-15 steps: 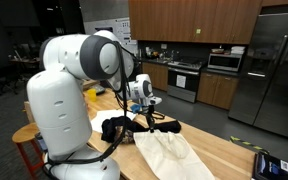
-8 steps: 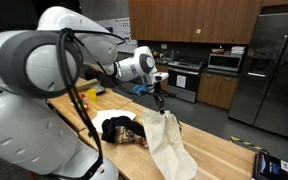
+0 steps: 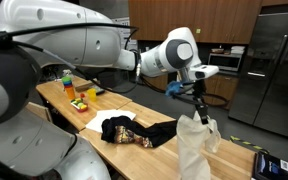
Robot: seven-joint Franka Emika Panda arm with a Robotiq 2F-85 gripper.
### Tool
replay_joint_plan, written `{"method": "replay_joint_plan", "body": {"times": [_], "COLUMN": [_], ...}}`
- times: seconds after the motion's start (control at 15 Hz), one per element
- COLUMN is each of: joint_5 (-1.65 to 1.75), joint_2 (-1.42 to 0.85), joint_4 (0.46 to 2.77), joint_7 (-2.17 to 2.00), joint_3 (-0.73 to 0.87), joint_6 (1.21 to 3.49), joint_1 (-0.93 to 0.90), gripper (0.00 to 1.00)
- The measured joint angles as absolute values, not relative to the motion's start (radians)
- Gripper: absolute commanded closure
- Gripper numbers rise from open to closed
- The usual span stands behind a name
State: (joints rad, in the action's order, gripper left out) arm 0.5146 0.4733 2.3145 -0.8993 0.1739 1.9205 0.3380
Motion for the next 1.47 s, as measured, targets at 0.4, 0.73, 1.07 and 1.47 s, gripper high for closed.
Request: {"method": "replay_joint_plan", "body": {"times": [0.4, 0.73, 1.07, 1.47], "joint_5": [0.496, 0.350, 0.306, 0.306], "joint_2": [0.379, 0.265, 0.202, 0.202], "joint_4": [2.314, 2.293, 2.247, 2.242], "joint_7": [-0.869, -0.823, -0.793, -0.791], "joint_3": [0.336, 0.350, 0.349, 0.350], "joint_6": [1.939, 1.913, 1.891, 1.884], "joint_1": [0.479, 0.466, 0.443, 0.443], "gripper": [0.64, 0.56, 0.45, 0.45]}}
